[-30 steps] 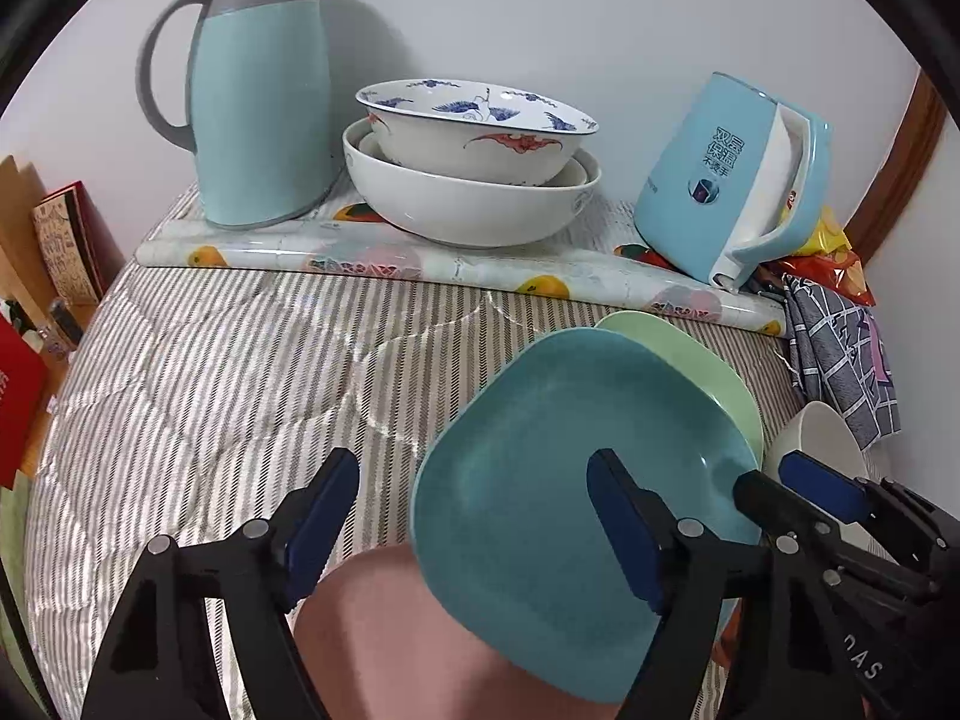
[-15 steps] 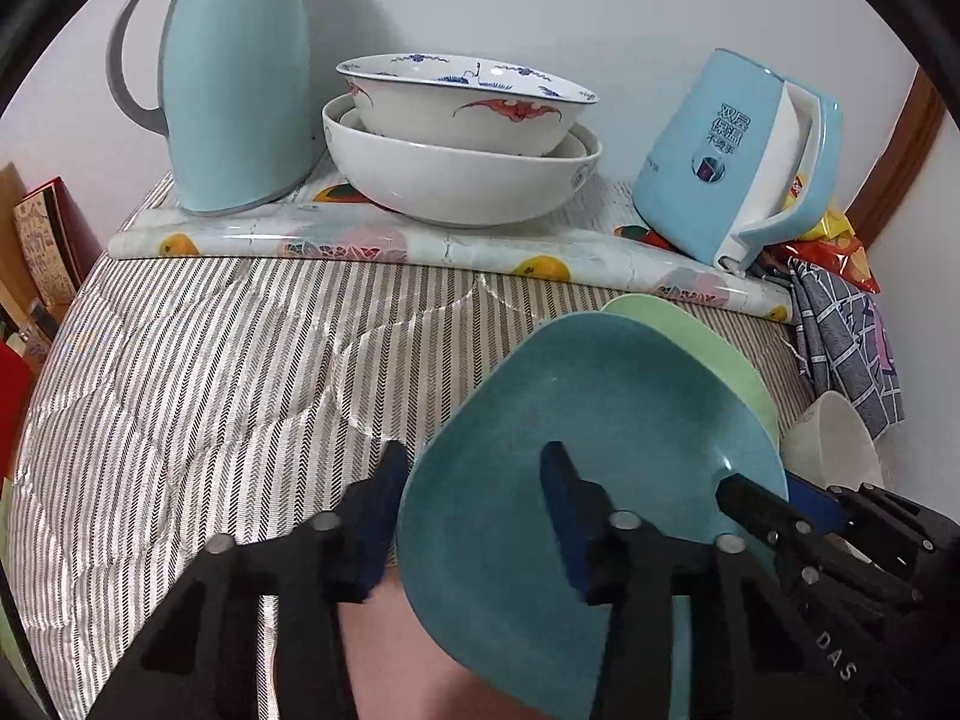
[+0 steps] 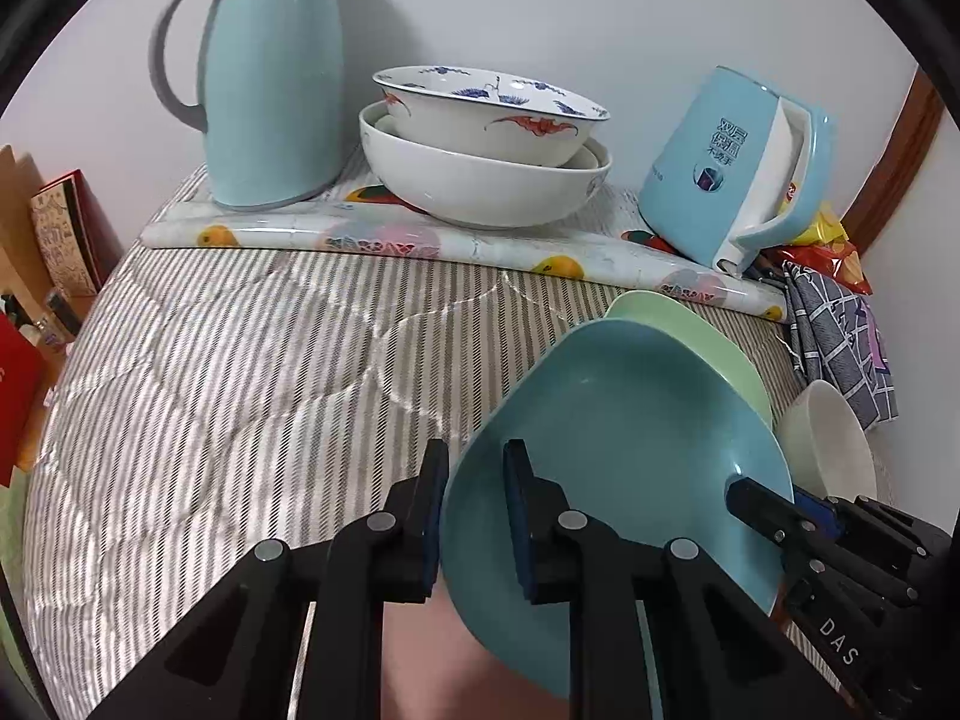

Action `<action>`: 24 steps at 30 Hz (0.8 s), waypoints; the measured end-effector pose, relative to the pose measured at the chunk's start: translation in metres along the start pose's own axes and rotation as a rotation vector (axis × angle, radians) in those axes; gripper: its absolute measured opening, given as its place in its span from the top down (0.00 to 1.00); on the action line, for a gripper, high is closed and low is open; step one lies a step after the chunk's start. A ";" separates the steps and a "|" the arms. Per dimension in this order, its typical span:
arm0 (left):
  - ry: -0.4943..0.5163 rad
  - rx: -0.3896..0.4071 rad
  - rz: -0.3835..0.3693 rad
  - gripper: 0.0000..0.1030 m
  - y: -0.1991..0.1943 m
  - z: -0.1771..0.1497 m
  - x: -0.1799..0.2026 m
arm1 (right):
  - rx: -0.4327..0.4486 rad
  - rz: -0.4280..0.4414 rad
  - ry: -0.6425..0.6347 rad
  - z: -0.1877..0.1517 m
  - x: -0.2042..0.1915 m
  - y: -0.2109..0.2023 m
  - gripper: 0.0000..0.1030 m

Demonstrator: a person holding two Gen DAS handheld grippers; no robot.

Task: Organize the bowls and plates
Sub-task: 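Close both grippers on the teal plate rim and lift it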

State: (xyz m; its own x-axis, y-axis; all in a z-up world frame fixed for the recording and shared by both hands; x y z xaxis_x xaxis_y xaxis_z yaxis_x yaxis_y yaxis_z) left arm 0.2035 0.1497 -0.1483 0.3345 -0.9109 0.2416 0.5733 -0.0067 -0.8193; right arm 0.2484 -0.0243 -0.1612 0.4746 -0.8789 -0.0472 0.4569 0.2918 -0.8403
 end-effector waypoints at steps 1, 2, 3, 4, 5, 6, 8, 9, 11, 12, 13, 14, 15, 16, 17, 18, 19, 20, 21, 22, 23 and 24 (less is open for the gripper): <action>-0.002 0.002 0.000 0.82 -0.003 -0.001 -0.002 | 0.002 0.002 0.002 -0.002 -0.002 -0.003 0.88; -0.002 0.004 0.000 0.82 -0.006 -0.003 -0.003 | 0.002 0.004 0.003 -0.004 -0.005 -0.006 0.88; -0.002 0.007 0.001 0.82 -0.010 -0.005 -0.004 | 0.003 0.005 0.004 -0.006 -0.007 -0.008 0.88; -0.003 0.009 0.001 0.82 -0.013 -0.006 -0.006 | 0.004 0.006 0.007 -0.008 -0.010 -0.012 0.88; -0.008 0.011 0.000 0.82 -0.018 -0.008 -0.009 | 0.004 0.007 0.008 -0.010 -0.012 -0.014 0.88; -0.008 0.012 -0.001 0.82 -0.021 -0.009 -0.011 | 0.005 0.008 0.010 -0.012 -0.015 -0.016 0.88; -0.012 0.016 -0.006 0.82 -0.027 -0.013 -0.016 | 0.011 0.006 0.007 -0.016 -0.023 -0.024 0.88; -0.014 0.016 -0.010 0.82 -0.031 -0.015 -0.019 | 0.014 0.006 0.005 -0.019 -0.026 -0.027 0.88; -0.011 0.015 -0.010 0.82 -0.036 -0.020 -0.024 | 0.016 0.008 0.011 -0.024 -0.032 -0.032 0.88; -0.008 0.015 -0.007 0.82 -0.038 -0.022 -0.026 | 0.015 0.011 0.016 -0.028 -0.034 -0.033 0.87; -0.005 0.013 -0.005 0.82 -0.040 -0.024 -0.028 | 0.016 0.012 0.020 -0.030 -0.036 -0.034 0.88; -0.004 0.013 -0.003 0.82 -0.041 -0.026 -0.030 | 0.014 0.014 0.024 -0.033 -0.038 -0.034 0.88; -0.003 0.012 0.000 0.82 -0.042 -0.028 -0.032 | 0.010 0.016 0.028 -0.036 -0.040 -0.034 0.88; -0.003 0.010 0.002 0.82 -0.042 -0.029 -0.034 | 0.007 0.018 0.030 -0.037 -0.042 -0.033 0.88; -0.004 0.008 0.003 0.82 -0.043 -0.032 -0.037 | 0.003 0.020 0.031 -0.040 -0.045 -0.033 0.88; -0.004 0.004 0.003 0.82 -0.043 -0.034 -0.039 | 0.002 0.020 0.031 -0.041 -0.046 -0.032 0.88; -0.004 0.002 0.002 0.82 -0.042 -0.036 -0.041 | 0.001 0.019 0.032 -0.043 -0.048 -0.032 0.88; -0.004 -0.001 0.001 0.82 -0.041 -0.037 -0.042 | 0.000 0.020 0.035 -0.045 -0.049 -0.031 0.88; -0.005 -0.005 0.001 0.82 -0.040 -0.039 -0.044 | -0.002 0.021 0.039 -0.047 -0.050 -0.030 0.88; -0.007 -0.009 0.000 0.82 -0.038 -0.040 -0.046 | -0.006 0.023 0.042 -0.049 -0.051 -0.029 0.88; -0.008 -0.012 -0.002 0.82 -0.036 -0.041 -0.046 | -0.009 0.024 0.048 -0.050 -0.052 -0.027 0.88; -0.009 -0.017 -0.002 0.82 -0.034 -0.041 -0.047 | -0.010 0.024 0.053 -0.051 -0.052 -0.026 0.88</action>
State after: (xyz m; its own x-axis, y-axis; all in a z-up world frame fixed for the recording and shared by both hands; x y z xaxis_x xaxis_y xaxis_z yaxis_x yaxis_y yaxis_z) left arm 0.1376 0.1761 -0.1537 0.3405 -0.9070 0.2478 0.5612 -0.0154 -0.8275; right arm 0.1735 -0.0051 -0.1647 0.4447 -0.8905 -0.0961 0.4379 0.3097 -0.8440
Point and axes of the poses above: each gripper's, at about its wrist camera, not at the fingertips, and y roughly the way its jaws point, x to its right, z to its top, the point moved 3 cm from there along y, roughly the way its jaws point, and after that the axes turned 8 degrees about -y, right-handed, at the moved point
